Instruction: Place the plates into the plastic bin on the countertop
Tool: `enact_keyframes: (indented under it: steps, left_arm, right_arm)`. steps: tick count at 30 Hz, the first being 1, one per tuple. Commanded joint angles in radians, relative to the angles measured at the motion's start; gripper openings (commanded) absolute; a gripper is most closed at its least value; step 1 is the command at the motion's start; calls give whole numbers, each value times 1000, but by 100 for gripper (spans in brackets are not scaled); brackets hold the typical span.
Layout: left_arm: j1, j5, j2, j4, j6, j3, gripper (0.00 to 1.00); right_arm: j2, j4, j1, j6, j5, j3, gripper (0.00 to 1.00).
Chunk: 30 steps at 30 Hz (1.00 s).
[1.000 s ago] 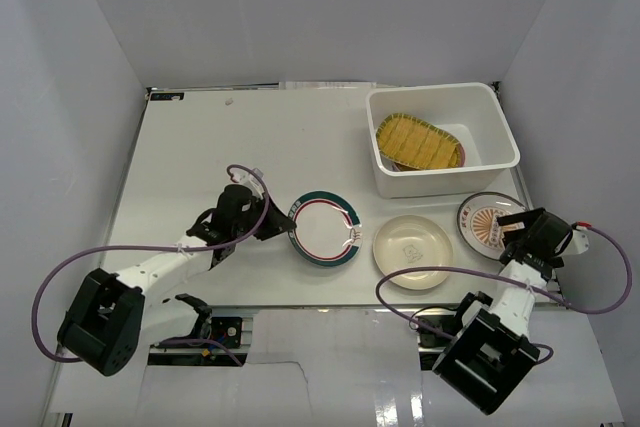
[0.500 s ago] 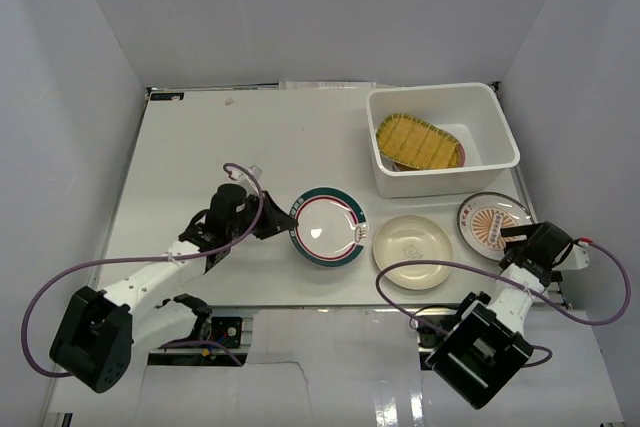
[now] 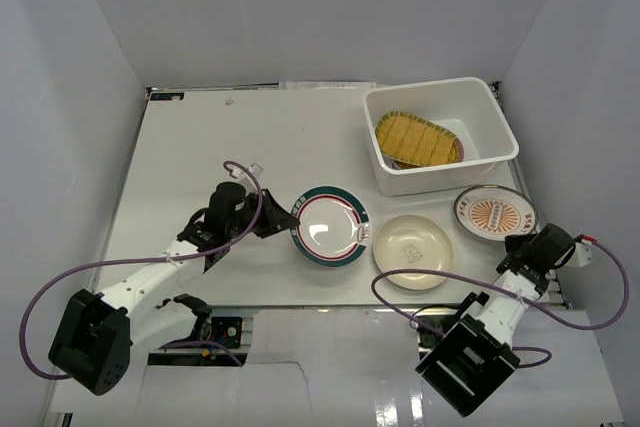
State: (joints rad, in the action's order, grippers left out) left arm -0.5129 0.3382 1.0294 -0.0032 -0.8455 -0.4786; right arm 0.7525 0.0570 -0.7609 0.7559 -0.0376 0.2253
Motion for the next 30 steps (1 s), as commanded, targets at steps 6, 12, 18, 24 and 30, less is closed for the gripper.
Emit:
enact_keyframes:
  steps: [6, 12, 18, 24, 30]
  left_arm:
    - [-6, 65, -54, 9, 13, -123, 0]
    - [-6, 91, -63, -27, 3, -156, 0]
    - [-6, 134, -54, -6, -27, -190, 0]
    - [-9, 137, 1, -4, -30, -284, 0]
    - [-10, 76, 99, -52, 2, -452, 0]
  right_arm:
    - [-79, 322, 31, -29, 122, 386, 8]
    - [-45, 412, 44, 20, 99, 711, 8]
    - [37, 252, 77, 43, -179, 849, 8]
    - [240, 97, 360, -15, -208, 881, 8]
    - [571, 77, 598, -156, -177, 1016, 8]
